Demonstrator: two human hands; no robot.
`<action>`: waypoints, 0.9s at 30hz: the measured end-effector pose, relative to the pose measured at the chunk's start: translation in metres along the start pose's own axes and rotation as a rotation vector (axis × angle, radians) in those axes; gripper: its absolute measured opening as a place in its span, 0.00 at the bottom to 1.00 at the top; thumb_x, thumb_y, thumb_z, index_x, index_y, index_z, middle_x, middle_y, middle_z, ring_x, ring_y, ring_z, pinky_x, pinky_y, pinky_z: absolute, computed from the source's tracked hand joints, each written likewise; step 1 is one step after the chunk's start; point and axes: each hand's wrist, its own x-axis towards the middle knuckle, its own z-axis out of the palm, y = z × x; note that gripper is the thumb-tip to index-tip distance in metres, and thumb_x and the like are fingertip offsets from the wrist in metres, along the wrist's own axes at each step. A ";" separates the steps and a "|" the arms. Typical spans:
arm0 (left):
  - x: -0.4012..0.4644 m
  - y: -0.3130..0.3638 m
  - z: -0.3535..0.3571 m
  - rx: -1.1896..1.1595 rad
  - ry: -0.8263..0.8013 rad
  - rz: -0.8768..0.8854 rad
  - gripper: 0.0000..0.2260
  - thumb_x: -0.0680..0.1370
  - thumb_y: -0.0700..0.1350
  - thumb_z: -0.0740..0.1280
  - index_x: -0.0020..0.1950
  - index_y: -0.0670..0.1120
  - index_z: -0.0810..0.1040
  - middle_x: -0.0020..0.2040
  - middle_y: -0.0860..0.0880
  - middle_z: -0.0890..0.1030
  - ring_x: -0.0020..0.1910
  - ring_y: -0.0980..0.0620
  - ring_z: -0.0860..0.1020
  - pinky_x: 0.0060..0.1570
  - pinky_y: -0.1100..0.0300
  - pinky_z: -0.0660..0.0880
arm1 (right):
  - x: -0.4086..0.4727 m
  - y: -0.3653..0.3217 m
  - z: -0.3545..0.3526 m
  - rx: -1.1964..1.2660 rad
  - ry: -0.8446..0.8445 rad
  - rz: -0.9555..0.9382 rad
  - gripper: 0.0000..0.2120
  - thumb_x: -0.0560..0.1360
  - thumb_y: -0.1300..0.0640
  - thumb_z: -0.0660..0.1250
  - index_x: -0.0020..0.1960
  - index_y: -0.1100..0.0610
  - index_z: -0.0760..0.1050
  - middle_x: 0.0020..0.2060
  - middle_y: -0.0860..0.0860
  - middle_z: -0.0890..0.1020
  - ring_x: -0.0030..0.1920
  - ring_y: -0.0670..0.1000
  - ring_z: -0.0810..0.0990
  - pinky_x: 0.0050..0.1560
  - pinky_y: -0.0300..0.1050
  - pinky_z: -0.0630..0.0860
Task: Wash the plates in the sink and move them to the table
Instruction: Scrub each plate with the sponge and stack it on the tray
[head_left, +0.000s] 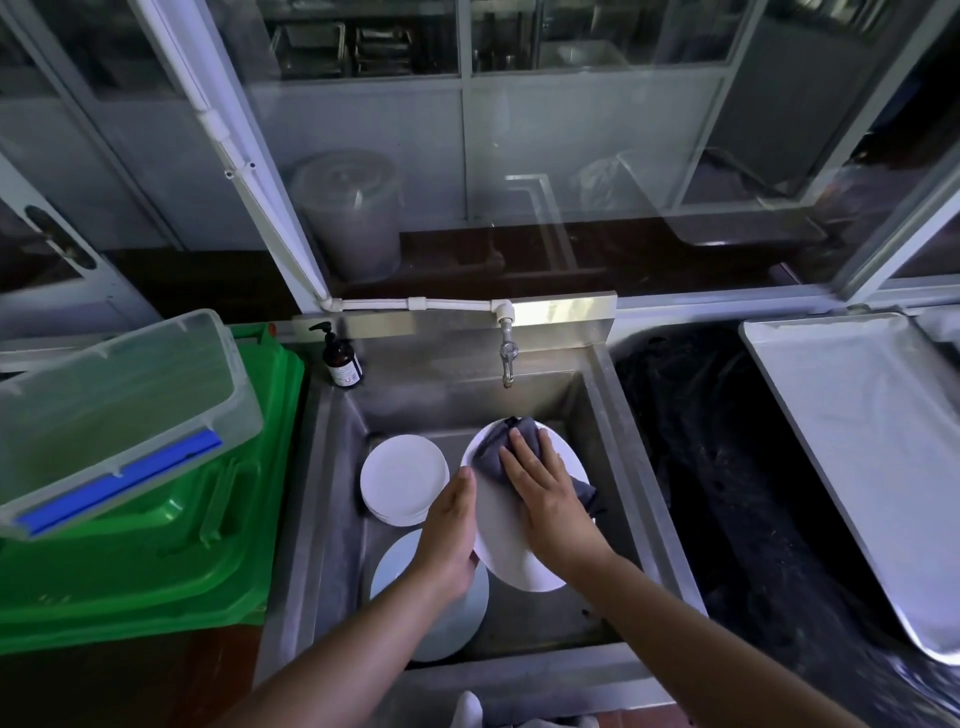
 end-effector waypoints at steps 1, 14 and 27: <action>-0.001 -0.001 0.000 -0.010 0.000 -0.013 0.17 0.87 0.54 0.56 0.65 0.50 0.80 0.59 0.50 0.86 0.59 0.51 0.84 0.61 0.50 0.79 | 0.000 -0.002 -0.004 -0.016 -0.041 0.007 0.31 0.77 0.61 0.53 0.80 0.55 0.59 0.81 0.49 0.52 0.81 0.61 0.42 0.77 0.69 0.52; -0.005 -0.002 0.014 0.082 -0.029 0.002 0.16 0.86 0.56 0.56 0.61 0.54 0.81 0.56 0.55 0.86 0.58 0.55 0.83 0.62 0.51 0.78 | 0.003 0.007 -0.002 0.000 0.322 0.133 0.25 0.85 0.49 0.56 0.79 0.57 0.63 0.80 0.52 0.61 0.82 0.57 0.51 0.76 0.61 0.63; -0.002 0.006 0.024 0.148 -0.017 0.128 0.20 0.81 0.65 0.59 0.63 0.57 0.82 0.58 0.56 0.85 0.60 0.52 0.82 0.64 0.45 0.78 | 0.026 -0.003 -0.012 0.107 0.416 0.333 0.24 0.85 0.56 0.57 0.80 0.58 0.59 0.80 0.49 0.56 0.82 0.56 0.48 0.79 0.58 0.56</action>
